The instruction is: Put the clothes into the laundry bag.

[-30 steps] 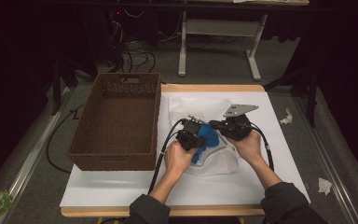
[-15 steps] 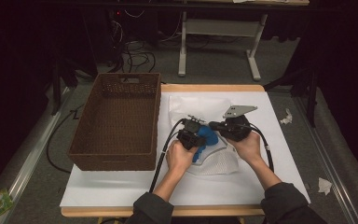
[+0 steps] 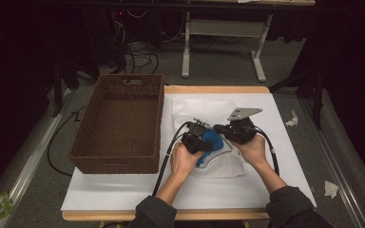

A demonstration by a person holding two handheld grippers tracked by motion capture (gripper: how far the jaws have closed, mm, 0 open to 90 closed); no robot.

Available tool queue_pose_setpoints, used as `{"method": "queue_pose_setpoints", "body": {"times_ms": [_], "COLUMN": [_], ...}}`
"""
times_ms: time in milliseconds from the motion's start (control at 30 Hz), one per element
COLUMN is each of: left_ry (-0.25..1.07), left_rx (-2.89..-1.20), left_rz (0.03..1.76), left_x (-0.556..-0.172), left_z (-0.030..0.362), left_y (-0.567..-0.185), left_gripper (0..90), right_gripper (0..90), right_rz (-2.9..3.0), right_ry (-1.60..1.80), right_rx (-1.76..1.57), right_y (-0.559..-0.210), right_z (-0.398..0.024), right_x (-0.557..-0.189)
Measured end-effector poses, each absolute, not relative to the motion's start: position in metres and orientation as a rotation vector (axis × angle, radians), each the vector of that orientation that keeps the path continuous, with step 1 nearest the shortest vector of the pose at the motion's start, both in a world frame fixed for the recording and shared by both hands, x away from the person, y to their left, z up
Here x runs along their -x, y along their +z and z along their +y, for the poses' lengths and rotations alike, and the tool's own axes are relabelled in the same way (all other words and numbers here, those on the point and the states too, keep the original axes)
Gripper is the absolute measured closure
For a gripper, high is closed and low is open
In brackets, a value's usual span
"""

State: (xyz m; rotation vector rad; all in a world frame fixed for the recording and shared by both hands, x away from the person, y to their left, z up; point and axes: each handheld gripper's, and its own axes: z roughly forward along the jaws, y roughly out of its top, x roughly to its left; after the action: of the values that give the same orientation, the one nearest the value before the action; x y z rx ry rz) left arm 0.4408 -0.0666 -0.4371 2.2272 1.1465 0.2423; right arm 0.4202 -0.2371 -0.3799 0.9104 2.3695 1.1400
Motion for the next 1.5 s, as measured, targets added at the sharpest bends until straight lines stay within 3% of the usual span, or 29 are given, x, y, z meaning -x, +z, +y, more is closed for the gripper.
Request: {"method": "queue_pose_setpoints", "body": {"times_ms": [233, 567, 933, 1500], "left_ry": [0.257, 0.26, 0.25, 0.28], "left_rx": [-2.236, -2.245, -2.247, -2.213], "left_rz": [1.106, 1.028, 0.991, 0.96], "left_x": [-0.434, -0.423, -0.42, -0.401], "left_z": [-0.066, -0.06, -0.058, -0.042], "left_y": [-0.433, -0.425, -0.419, -0.394], "left_gripper": [28.9, 27.1, 17.5, 21.6], "right_gripper": [89.2, 89.2, 89.2, 89.2], "right_rz": [2.374, 2.371, 2.372, 2.353], "right_ry": [1.14, 1.138, 1.143, 1.162], "right_rx": [-0.907, -0.915, -0.915, -0.921], "right_y": [-0.381, -0.382, -0.383, -0.382], "right_z": [-0.236, -0.236, -0.235, -0.239], "right_x": [-0.421, -0.421, -0.422, -0.421]}}
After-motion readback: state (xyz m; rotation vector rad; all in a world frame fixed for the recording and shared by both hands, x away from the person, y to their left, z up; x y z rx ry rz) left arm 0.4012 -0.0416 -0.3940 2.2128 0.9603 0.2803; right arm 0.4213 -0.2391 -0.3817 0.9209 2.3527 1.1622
